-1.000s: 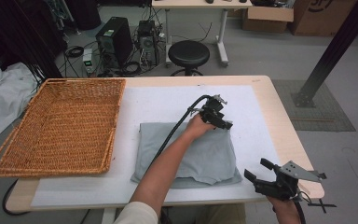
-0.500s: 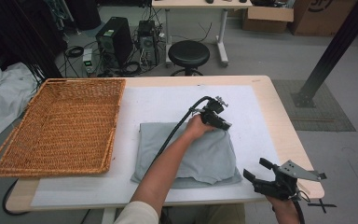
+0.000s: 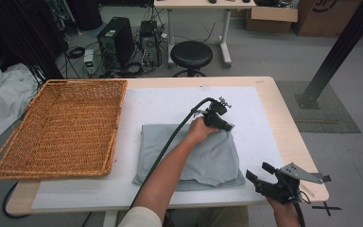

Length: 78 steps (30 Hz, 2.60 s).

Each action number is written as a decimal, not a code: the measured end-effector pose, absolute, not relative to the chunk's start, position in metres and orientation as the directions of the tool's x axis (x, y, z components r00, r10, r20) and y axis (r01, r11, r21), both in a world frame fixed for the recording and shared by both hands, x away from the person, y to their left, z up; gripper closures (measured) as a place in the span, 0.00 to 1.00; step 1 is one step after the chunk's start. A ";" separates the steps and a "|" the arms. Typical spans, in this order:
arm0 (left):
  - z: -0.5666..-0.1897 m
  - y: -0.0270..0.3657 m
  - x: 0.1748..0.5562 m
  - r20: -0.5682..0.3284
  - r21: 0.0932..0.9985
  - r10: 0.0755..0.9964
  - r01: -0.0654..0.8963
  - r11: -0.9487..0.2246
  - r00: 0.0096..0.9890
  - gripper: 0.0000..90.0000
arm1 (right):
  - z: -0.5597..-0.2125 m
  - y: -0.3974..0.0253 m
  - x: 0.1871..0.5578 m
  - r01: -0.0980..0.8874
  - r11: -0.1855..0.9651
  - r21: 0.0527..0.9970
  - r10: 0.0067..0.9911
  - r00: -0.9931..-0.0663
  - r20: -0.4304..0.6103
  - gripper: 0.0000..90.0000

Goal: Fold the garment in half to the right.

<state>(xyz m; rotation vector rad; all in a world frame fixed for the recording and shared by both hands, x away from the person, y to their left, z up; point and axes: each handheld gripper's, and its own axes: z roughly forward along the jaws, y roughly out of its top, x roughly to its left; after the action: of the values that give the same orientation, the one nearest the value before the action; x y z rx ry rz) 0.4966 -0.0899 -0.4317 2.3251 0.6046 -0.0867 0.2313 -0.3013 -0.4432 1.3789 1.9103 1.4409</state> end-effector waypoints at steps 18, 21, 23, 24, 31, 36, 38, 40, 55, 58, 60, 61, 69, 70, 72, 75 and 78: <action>-0.430 -0.086 0.495 -0.257 0.649 0.401 0.465 -0.603 0.879 0.86 | -0.461 -0.242 0.237 0.576 -0.026 0.817 0.933 -0.279 0.227 0.51; -0.430 -0.086 0.495 -0.257 0.649 0.404 0.466 -0.601 0.878 0.86 | -0.461 -0.238 0.237 0.576 0.008 0.817 0.938 -0.288 0.195 0.59; -0.430 -0.086 0.495 -0.257 0.650 0.403 0.466 -0.601 0.878 0.86 | -0.461 -0.239 0.237 0.583 -0.002 0.812 0.939 -0.278 0.202 0.68; -0.430 -0.086 0.495 -0.260 0.650 0.405 0.469 -0.598 0.877 0.86 | -0.461 -0.240 0.237 0.586 -0.002 0.810 0.938 -0.279 0.205 0.70; -0.429 -0.085 0.495 -0.270 0.649 0.404 0.475 -0.594 0.874 0.86 | -0.461 -0.238 0.238 0.603 -0.019 0.797 0.926 -0.290 0.242 0.94; -0.427 -0.082 0.494 -0.293 0.661 0.407 0.491 -0.567 0.865 0.87 | -0.463 -0.240 0.233 0.572 -0.046 0.819 0.916 -0.303 0.263 0.95; -0.426 -0.080 0.494 -0.304 0.668 0.409 0.499 -0.552 0.860 0.87 | -0.461 -0.240 0.232 0.563 -0.059 0.824 0.912 -0.305 0.274 0.95; -0.423 -0.078 0.495 -0.310 0.670 0.415 0.507 -0.543 0.855 0.87 | -0.458 -0.240 0.232 0.547 -0.073 0.834 0.907 -0.311 0.283 0.95; -0.392 -0.056 0.492 -0.365 0.671 0.456 0.568 -0.476 0.812 0.86 | -0.427 -0.225 0.233 0.476 -0.086 0.875 0.860 -0.408 0.307 0.95; -0.385 -0.040 0.489 -0.375 0.680 0.463 0.578 -0.451 0.803 0.86 | -0.420 -0.219 0.234 0.463 -0.081 0.883 0.846 -0.437 0.306 0.95; -0.383 -0.030 0.487 -0.379 0.686 0.466 0.580 -0.438 0.800 0.86 | -0.415 -0.215 0.235 0.456 -0.079 0.887 0.836 -0.454 0.308 0.95; -0.382 -0.024 0.486 -0.381 0.689 0.466 0.581 -0.432 0.799 0.86 | -0.412 -0.213 0.235 0.452 -0.076 0.889 0.832 -0.463 0.306 0.95; -0.369 0.023 0.478 -0.372 0.743 0.467 0.559 -0.369 0.802 0.84 | -0.393 -0.183 0.240 0.423 -0.029 0.906 0.776 -0.562 0.287 0.95; -0.368 0.030 0.476 -0.363 0.748 0.477 0.555 -0.364 0.801 0.84 | -0.391 -0.179 0.241 0.420 -0.023 0.907 0.769 -0.572 0.285 0.95; -0.365 0.041 0.474 -0.359 0.751 0.490 0.557 -0.353 0.794 0.84 | -0.388 -0.171 0.245 0.418 -0.020 0.908 0.753 -0.592 0.289 0.94; -0.361 0.060 0.472 -0.355 0.766 0.503 0.554 -0.327 0.788 0.84 | -0.382 -0.156 0.249 0.416 -0.004 0.909 0.729 -0.621 0.288 0.94; -0.359 0.077 0.468 -0.340 0.777 0.518 0.545 -0.315 0.785 0.84 | -0.379 -0.141 0.254 0.416 0.013 0.909 0.703 -0.650 0.288 0.94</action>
<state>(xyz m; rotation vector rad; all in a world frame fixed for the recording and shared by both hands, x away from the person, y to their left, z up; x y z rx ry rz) 0.4684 0.0767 -0.3591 1.9737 0.7977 -0.0341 0.2535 -0.1409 -0.3794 1.1644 2.0431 1.6847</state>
